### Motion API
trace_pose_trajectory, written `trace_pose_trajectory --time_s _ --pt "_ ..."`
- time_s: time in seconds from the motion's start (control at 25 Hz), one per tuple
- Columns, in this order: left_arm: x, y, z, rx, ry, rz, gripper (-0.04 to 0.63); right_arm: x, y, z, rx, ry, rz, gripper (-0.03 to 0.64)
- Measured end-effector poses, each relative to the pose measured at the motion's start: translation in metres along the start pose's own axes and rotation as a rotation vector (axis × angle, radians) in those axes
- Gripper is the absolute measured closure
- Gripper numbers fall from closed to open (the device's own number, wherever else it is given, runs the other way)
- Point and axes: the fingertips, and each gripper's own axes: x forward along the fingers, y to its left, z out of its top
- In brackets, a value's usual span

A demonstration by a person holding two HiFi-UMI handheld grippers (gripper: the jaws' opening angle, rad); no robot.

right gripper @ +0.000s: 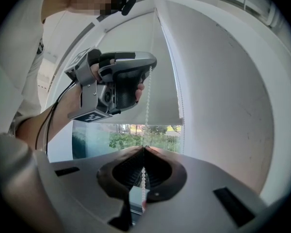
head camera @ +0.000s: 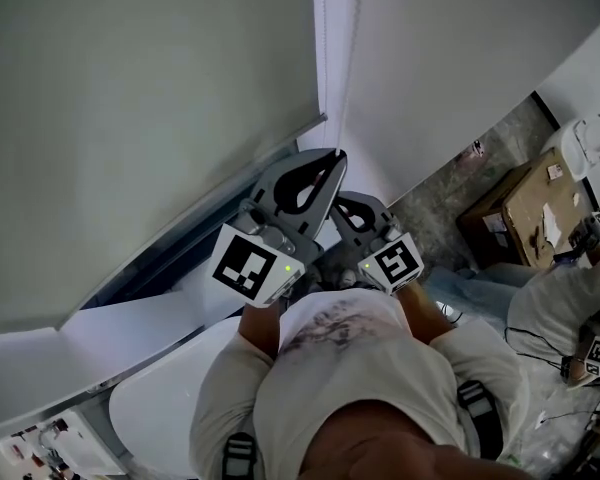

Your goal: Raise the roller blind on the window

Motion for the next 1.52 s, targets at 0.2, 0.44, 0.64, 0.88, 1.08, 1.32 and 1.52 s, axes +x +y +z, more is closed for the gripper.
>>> trace_pose_trajectory --time_s 0.2,0.44,0.64,0.88,1.08,1.32,1.52 --pt "-0.003 0.002 -0.004 0.018 -0.009 0.001 0.589 0.003 0.0 -0.002 -0.009 0.005 0.011 0.555" --pt "-0.003 0.004 -0.024 0.008 0.023 0.009 0.589 0.002 0.0 -0.023 -0.002 0.046 0.016 0.555" --pt "-0.012 0.005 -0.034 -0.023 0.032 0.016 0.589 0.003 0.005 -0.036 0.03 0.087 0.008 0.555" --pt "-0.015 0.001 -0.06 -0.059 0.078 0.023 0.589 -0.001 0.009 -0.062 0.045 0.141 0.016 0.555" --pt "-0.023 0.002 -0.09 -0.091 0.125 0.031 0.588 -0.003 0.013 -0.091 0.059 0.209 0.021 0.555" --pt "-0.029 -0.014 -0.103 -0.119 0.146 0.024 0.589 -0.018 0.018 -0.104 0.072 0.244 0.023 0.555" --pt "-0.034 -0.004 -0.132 -0.146 0.183 0.032 0.589 -0.008 0.022 -0.135 0.088 0.301 0.038 0.555"
